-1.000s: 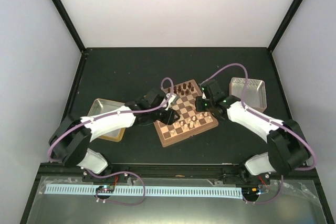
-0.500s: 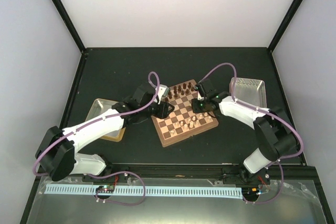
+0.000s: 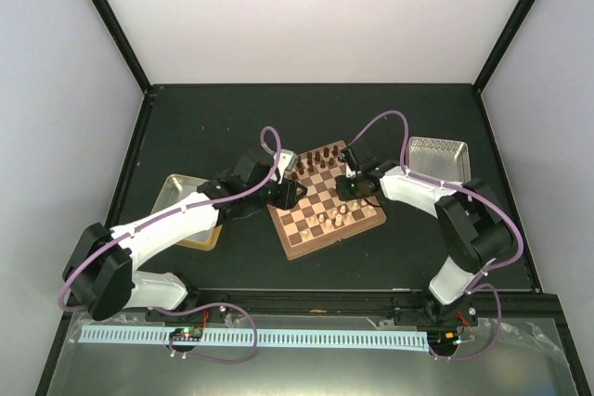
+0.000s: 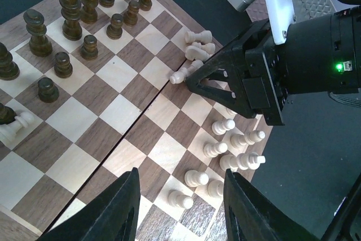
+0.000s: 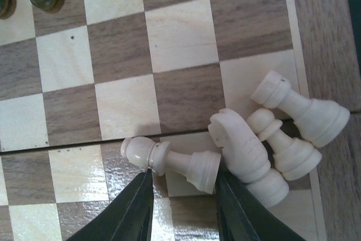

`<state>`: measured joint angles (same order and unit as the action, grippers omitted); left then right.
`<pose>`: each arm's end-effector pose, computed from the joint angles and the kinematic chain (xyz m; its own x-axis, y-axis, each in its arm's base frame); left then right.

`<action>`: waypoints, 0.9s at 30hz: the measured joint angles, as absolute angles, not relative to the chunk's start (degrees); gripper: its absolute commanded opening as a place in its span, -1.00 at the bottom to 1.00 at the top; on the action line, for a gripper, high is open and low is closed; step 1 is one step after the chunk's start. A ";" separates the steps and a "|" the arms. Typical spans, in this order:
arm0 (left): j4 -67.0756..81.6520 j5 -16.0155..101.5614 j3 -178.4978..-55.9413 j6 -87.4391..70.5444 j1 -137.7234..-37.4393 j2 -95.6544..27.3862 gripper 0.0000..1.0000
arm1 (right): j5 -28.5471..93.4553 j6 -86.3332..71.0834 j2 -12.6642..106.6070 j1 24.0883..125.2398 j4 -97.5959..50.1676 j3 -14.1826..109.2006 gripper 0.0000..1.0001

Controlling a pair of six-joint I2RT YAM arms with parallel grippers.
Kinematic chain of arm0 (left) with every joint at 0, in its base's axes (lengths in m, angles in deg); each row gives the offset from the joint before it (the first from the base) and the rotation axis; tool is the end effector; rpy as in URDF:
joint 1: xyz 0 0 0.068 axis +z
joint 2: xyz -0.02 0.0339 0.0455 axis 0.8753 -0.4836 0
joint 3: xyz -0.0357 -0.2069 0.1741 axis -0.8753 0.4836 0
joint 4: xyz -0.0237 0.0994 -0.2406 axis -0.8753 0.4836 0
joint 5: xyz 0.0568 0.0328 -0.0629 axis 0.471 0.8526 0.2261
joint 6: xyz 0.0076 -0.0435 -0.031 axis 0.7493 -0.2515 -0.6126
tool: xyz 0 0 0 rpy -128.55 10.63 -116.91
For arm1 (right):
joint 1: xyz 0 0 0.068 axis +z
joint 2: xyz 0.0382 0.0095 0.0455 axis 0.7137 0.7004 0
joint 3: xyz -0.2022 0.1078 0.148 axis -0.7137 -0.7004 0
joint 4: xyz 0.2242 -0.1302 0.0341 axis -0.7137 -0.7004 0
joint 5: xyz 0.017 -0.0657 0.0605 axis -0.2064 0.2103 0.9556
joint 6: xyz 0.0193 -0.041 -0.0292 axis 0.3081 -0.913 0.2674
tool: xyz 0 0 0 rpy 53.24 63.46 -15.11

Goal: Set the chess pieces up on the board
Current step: Pick up the chess piece from the chessboard.

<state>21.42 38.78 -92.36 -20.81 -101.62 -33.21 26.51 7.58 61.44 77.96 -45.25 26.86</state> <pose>0.2071 -0.1870 0.2405 -0.7474 0.1174 -0.6539 0.4998 0.7477 -0.4371 0.2703 0.1729 0.1651 -0.9006 -0.1281 -0.4154 -0.2263 0.9541 0.1964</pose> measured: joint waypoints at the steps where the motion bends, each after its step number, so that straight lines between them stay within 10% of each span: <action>1: 21.42 38.81 -92.36 -20.83 -101.57 -33.21 -0.16 | 26.49 7.47 61.66 77.96 -45.12 26.94 -0.32; 27: 21.42 38.78 -91.40 -21.07 -101.05 -31.76 -0.16 | 29.28 5.88 59.21 78.44 -43.33 27.58 -0.17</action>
